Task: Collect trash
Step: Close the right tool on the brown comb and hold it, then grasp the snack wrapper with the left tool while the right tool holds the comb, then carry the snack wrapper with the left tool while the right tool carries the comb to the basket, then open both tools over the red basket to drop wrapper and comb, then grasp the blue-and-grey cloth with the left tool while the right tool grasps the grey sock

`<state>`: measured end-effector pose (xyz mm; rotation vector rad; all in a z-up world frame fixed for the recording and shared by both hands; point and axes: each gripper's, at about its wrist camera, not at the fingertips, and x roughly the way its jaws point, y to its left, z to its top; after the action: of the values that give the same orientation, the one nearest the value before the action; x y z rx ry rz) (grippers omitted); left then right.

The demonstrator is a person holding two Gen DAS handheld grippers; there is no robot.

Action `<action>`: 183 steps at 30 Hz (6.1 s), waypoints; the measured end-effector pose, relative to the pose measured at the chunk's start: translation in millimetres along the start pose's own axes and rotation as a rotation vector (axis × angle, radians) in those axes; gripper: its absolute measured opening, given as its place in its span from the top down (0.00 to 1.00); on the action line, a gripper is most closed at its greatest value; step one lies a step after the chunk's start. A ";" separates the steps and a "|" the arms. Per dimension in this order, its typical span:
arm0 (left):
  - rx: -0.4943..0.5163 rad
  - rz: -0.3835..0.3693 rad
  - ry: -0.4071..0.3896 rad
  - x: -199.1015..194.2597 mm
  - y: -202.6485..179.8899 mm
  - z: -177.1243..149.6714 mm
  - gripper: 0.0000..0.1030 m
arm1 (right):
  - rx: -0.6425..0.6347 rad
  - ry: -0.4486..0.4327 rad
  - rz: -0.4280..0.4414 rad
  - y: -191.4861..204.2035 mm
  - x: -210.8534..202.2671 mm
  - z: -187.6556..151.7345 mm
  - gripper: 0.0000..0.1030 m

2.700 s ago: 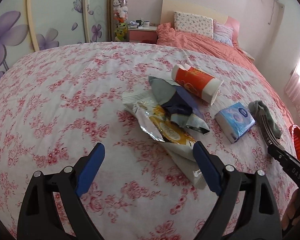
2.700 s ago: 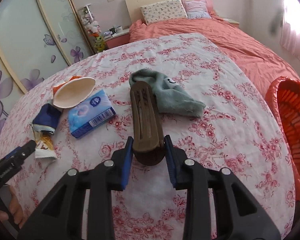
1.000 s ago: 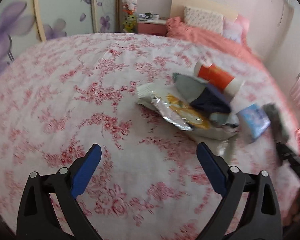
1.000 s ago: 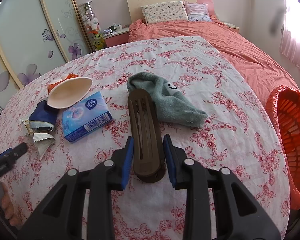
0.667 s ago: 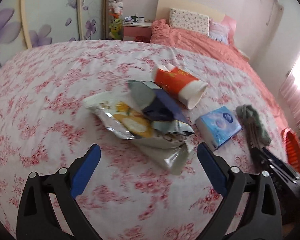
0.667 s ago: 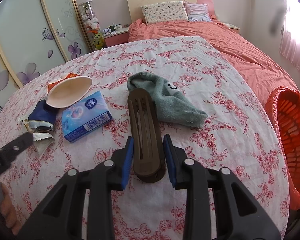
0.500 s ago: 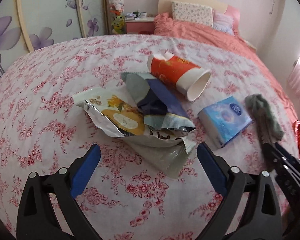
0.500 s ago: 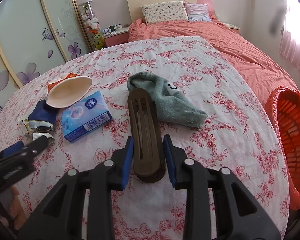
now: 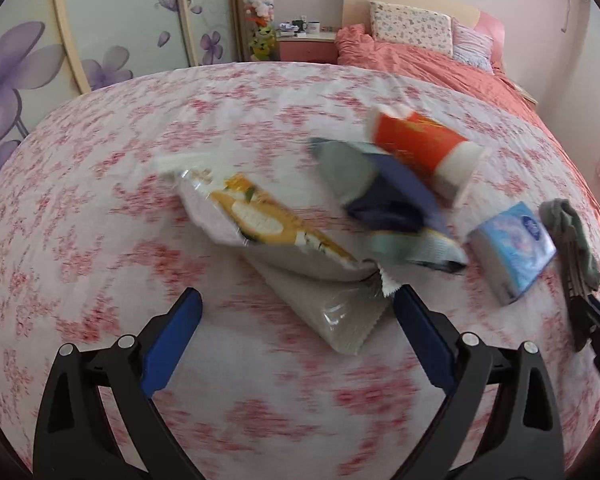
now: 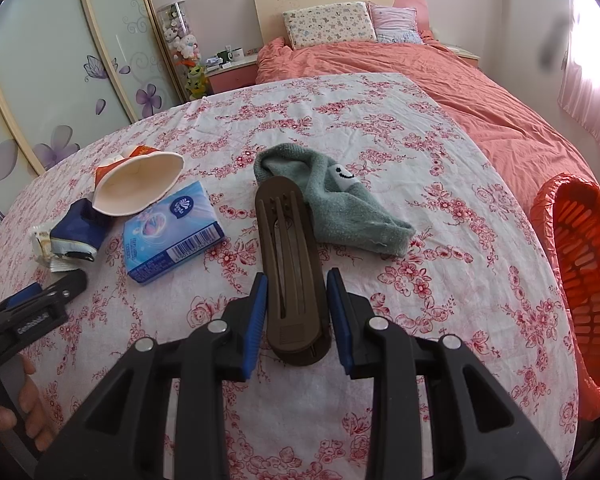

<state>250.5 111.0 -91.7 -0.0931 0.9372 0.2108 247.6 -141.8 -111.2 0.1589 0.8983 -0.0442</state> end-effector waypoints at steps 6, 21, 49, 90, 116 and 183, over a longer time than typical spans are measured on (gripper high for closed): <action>-0.062 -0.111 -0.039 -13.9 25.3 0.7 0.07 | 0.000 0.000 0.000 -0.4 0.1 0.2 0.70; -0.144 -0.052 -0.023 7.5 29.9 24.6 0.29 | 0.002 0.000 0.002 -0.4 0.2 0.0 0.70; 0.115 -0.074 -0.052 -3.7 20.5 5.3 0.57 | 0.005 0.000 0.007 -0.2 0.2 -0.4 0.69; 0.120 -0.152 -0.135 -65.2 10.8 11.1 0.69 | -0.022 -0.093 0.082 2.4 -61.2 12.4 0.72; 0.473 -0.527 -0.214 -143.6 -211.9 -17.2 0.69 | 0.235 -0.322 -0.116 -174.8 -178.7 3.5 0.72; 0.099 -0.081 -0.044 14.7 -26.8 41.7 0.32 | 0.043 -0.044 0.025 -33.1 17.6 50.5 0.40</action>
<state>297.7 94.1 -79.3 -0.0351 0.8970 0.0908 294.2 -181.9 -98.0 0.2088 0.8519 -0.0433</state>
